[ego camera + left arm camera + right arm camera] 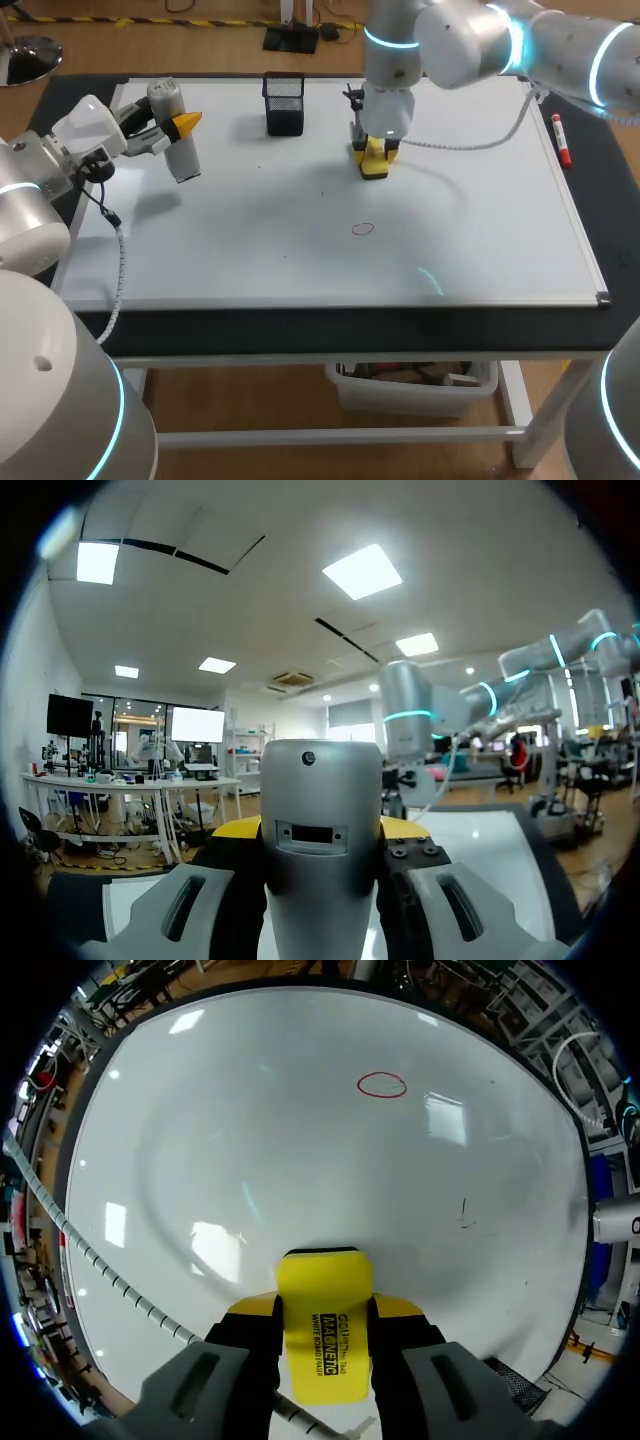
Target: Pick up the inspection probe, press it on each red-marked spot on the whiteboard one by one, put down the probe, pick up the eraser, and wipe off all the red marks.
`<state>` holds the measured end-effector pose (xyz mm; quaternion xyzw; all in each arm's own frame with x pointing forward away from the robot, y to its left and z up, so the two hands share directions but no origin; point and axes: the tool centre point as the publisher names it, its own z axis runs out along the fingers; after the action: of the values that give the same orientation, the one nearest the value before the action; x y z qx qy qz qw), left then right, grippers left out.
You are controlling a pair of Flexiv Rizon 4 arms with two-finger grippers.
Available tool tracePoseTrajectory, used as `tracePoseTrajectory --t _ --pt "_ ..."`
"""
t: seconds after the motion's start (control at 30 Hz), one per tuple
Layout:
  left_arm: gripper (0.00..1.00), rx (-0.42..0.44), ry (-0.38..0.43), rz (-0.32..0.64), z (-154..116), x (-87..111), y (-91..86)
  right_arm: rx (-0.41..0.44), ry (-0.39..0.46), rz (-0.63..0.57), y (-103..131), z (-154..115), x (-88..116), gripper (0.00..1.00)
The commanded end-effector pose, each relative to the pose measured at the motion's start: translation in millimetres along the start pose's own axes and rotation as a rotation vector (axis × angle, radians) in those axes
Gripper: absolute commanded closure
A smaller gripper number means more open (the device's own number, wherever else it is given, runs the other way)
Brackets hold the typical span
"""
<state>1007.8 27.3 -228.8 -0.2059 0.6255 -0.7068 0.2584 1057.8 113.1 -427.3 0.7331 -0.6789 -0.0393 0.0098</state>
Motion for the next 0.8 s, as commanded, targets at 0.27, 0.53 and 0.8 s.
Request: tracePoseTrajectory --t 0.27,0.53,0.8 --pt "1.0 0.003 0.004 0.0 0 -0.8 -0.1 0.007 0.011 0.047 -3 1 39 1.0" --pt "1.0 0.003 0.004 0.0 0 -0.8 -0.1 0.013 0.021 0.074 -4 -7 48 1.0" --pt "1.0 0.003 0.004 0.0 0 -0.8 -0.1 -0.009 0.031 0.061 -6 -28 22 1.0"
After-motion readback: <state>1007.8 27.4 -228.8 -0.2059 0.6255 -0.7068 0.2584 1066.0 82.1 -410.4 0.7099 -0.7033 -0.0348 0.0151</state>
